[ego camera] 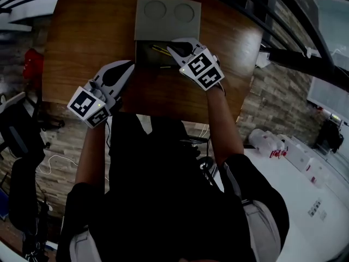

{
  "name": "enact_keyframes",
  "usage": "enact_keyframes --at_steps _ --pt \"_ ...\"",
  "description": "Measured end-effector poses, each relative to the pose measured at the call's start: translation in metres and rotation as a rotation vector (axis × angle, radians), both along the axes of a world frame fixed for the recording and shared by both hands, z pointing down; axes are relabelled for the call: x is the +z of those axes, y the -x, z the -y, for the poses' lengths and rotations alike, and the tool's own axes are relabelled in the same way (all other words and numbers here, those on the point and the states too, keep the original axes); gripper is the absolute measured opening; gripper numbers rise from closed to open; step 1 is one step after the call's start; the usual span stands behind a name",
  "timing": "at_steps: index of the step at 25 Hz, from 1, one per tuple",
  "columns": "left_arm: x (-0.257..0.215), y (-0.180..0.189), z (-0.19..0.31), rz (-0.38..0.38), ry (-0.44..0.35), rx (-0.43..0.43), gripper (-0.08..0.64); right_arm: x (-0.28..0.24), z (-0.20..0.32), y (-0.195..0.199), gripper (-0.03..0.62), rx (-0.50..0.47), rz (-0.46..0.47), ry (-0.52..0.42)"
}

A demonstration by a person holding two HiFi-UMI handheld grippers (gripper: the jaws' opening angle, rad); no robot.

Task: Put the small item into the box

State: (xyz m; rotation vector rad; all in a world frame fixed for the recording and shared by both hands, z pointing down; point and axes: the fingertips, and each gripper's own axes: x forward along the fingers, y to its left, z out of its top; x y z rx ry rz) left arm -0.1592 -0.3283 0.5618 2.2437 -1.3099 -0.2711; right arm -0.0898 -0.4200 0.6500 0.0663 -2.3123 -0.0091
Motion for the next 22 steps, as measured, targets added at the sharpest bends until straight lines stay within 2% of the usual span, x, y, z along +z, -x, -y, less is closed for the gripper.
enact_keyframes --at_steps 3,8,13,17,22 --pt "-0.034 -0.001 0.008 0.007 -0.062 0.062 0.015 -0.046 0.004 0.008 0.021 0.026 0.081 -0.034" --pt "-0.087 -0.002 0.024 0.076 -0.134 0.143 0.015 -0.135 0.008 0.021 0.012 0.06 0.23 -0.101" --pt "-0.137 0.0 0.019 0.103 -0.195 0.201 0.015 -0.215 -0.013 0.024 0.012 0.115 0.383 -0.12" --pt "-0.182 -0.003 0.01 0.131 -0.279 0.266 0.015 -0.279 -0.037 0.017 0.011 0.18 0.62 -0.041" --pt "-0.229 -0.007 -0.003 0.167 -0.37 0.317 0.015 -0.339 -0.072 -0.005 0.011 0.194 0.809 -0.107"
